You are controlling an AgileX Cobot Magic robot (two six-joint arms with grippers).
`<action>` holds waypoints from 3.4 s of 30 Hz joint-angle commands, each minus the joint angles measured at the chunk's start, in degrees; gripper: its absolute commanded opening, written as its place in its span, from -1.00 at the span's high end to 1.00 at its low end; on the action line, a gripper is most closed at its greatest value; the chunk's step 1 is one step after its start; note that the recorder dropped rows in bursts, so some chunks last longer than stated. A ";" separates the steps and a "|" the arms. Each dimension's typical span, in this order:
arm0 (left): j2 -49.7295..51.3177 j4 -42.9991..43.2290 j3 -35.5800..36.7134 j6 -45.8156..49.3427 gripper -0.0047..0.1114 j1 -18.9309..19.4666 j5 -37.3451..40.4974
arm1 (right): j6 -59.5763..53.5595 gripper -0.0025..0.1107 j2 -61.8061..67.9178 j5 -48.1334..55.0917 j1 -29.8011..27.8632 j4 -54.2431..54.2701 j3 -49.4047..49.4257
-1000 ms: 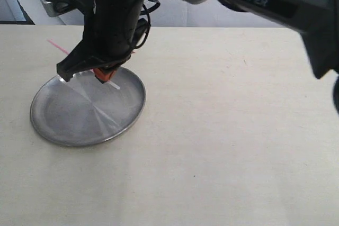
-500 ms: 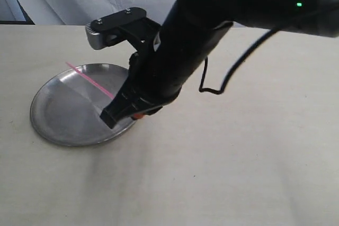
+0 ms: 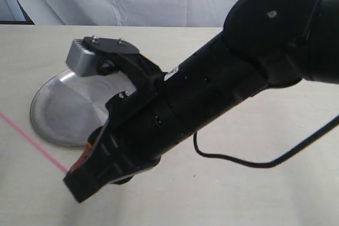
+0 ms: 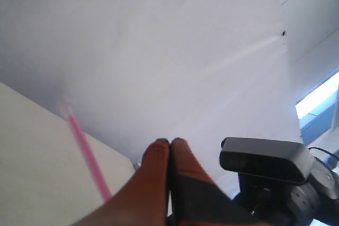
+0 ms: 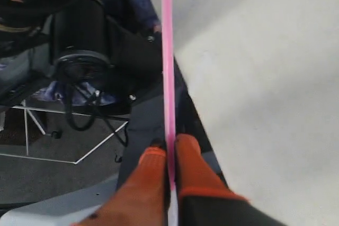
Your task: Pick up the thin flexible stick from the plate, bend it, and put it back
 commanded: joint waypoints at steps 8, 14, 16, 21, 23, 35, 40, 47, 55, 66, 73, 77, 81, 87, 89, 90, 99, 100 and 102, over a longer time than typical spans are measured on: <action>-0.09 -3.45 0.23 -1.81 0.83 -0.03 -4.77 | -3.23 0.97 -0.44 -9.13 5.86 3.18 0.42; -0.09 -3.45 0.23 -1.81 0.27 -0.03 -5.75 | 0.36 0.97 -0.44 -15.77 5.64 -2.90 0.42; -0.09 -3.34 0.23 -1.81 0.05 -0.03 -5.63 | 1.31 0.97 -0.57 -16.65 5.46 -4.72 0.42; -0.09 -3.45 0.23 -1.81 -0.24 -0.03 -4.36 | 2.90 0.97 -2.01 -18.93 5.25 -6.68 0.42; -0.09 -2.49 0.23 -1.81 -0.24 -0.03 -3.81 | 2.90 0.97 -3.00 -19.50 5.25 -6.67 0.42; -0.09 -5.59 0.23 -1.81 -0.18 -0.03 0.64 | 2.77 0.97 -4.00 -15.26 9.32 -3.16 0.42; -0.09 -7.53 0.23 -1.81 0.02 -0.03 1.33 | 2.77 0.97 -1.80 -15.17 13.07 -3.15 0.42; -0.09 -2.89 0.23 -1.47 0.91 -0.03 -1.33 | 2.77 0.97 -1.55 -15.02 13.68 -3.53 0.42; -0.09 2.83 0.23 -1.47 0.91 -0.03 -1.97 | 2.77 0.97 -1.66 -14.94 13.68 -0.51 0.30; -0.09 8.61 0.23 -1.73 0.91 -0.03 0.38 | 2.77 0.97 -4.05 -14.18 13.68 0.21 0.30; -0.09 5.31 0.23 -1.73 0.91 -0.03 0.64 | 2.77 0.97 -4.27 -20.23 13.68 -3.12 0.30; -0.09 2.94 0.23 -1.73 0.91 -0.03 -0.12 | 2.77 0.97 -4.50 -21.63 13.68 -7.96 0.30; -0.09 -0.88 0.23 -1.73 0.91 -0.03 -1.75 | 2.89 0.97 -4.50 -19.68 13.68 -8.78 0.30; -0.09 -2.95 0.23 -1.73 0.91 -0.03 -4.79 | 2.89 0.97 -4.50 -18.58 13.68 -8.97 0.30; -0.09 -3.28 0.23 -1.73 0.91 -0.03 -5.74 | 2.89 0.97 -4.50 -19.52 13.68 -8.97 0.30; -0.09 -3.91 0.23 -1.73 0.91 -0.03 -6.23 | 2.89 0.97 -4.50 -20.07 13.68 -8.97 0.30; -0.09 -5.19 0.23 -1.73 0.91 -0.03 -6.25 | 2.89 0.97 -3.77 -20.07 13.68 -9.99 0.30; -0.09 -5.19 0.23 -1.62 0.91 -0.03 -6.04 | 2.89 0.97 -3.79 -20.61 13.68 -9.99 0.30; -0.09 -5.19 0.23 -1.62 0.91 -0.03 -5.92 | 2.89 0.84 -3.79 -21.68 13.68 -9.99 0.30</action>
